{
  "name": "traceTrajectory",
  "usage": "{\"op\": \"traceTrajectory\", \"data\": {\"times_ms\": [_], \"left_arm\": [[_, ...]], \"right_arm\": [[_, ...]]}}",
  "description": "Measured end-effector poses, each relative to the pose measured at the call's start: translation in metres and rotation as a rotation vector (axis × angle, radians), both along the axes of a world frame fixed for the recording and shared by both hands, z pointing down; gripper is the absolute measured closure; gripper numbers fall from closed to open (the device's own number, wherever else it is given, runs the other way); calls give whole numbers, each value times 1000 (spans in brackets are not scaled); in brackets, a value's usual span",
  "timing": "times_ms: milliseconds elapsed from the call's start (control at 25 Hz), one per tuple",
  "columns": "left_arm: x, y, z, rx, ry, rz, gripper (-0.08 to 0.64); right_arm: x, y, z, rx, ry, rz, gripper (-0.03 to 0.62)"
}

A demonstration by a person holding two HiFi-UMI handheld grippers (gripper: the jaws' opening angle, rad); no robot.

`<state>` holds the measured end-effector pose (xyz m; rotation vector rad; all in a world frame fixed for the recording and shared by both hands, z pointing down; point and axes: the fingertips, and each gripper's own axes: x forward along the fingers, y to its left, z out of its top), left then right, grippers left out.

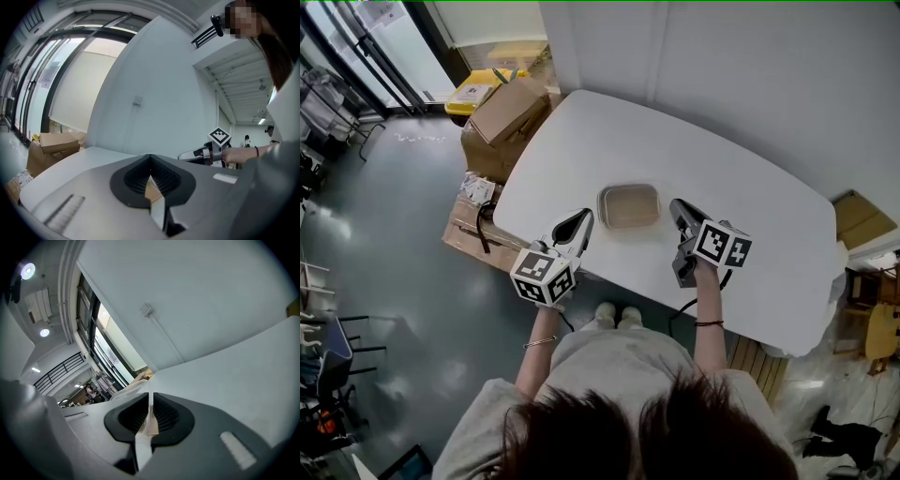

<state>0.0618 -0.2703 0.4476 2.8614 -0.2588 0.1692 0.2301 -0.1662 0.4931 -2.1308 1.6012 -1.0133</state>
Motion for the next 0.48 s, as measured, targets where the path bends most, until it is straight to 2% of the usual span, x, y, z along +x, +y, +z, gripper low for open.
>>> {"op": "traceTrajectory", "data": {"times_ms": [480], "left_arm": [[-15,26,-13,19,17,16,569]], "right_arm": [[-8,14,-21,59,24,-47,546]]}}
